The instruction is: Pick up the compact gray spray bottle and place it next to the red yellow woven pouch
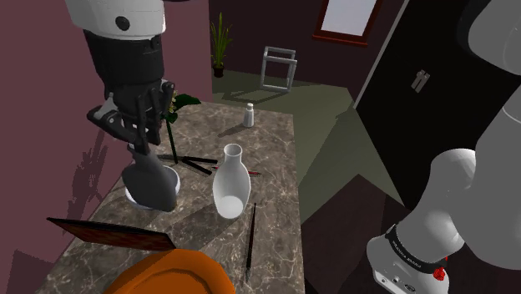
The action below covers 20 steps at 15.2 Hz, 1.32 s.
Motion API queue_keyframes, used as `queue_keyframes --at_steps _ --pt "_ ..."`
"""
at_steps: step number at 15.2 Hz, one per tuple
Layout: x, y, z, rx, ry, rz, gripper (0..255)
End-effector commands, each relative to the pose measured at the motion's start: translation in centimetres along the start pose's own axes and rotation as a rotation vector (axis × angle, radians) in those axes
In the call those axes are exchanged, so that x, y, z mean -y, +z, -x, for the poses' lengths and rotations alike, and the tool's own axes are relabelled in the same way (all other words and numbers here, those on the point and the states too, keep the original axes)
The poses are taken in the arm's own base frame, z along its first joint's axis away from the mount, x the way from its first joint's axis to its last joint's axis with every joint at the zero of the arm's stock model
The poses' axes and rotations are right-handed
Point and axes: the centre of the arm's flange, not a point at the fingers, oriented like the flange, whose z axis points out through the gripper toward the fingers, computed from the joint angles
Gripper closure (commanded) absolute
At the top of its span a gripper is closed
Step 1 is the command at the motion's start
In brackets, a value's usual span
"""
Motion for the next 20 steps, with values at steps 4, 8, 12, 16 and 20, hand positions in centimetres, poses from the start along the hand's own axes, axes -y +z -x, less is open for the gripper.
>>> queue_keyframes --at_steps 4,8,12,16,20 --pt "-0.1 2.6 0.2 -0.001 0.000 0.000 255" --pt "-0.3 4.7 0.3 -0.001 0.000 0.000 255" --pt "-0.4 6.8 0.4 -0.001 0.000 0.000 255" --pt "-0.5 8.9 0.5 -0.001 0.000 0.000 255" --pt "-0.7 11.0 0.6 -0.001 0.000 0.000 255"
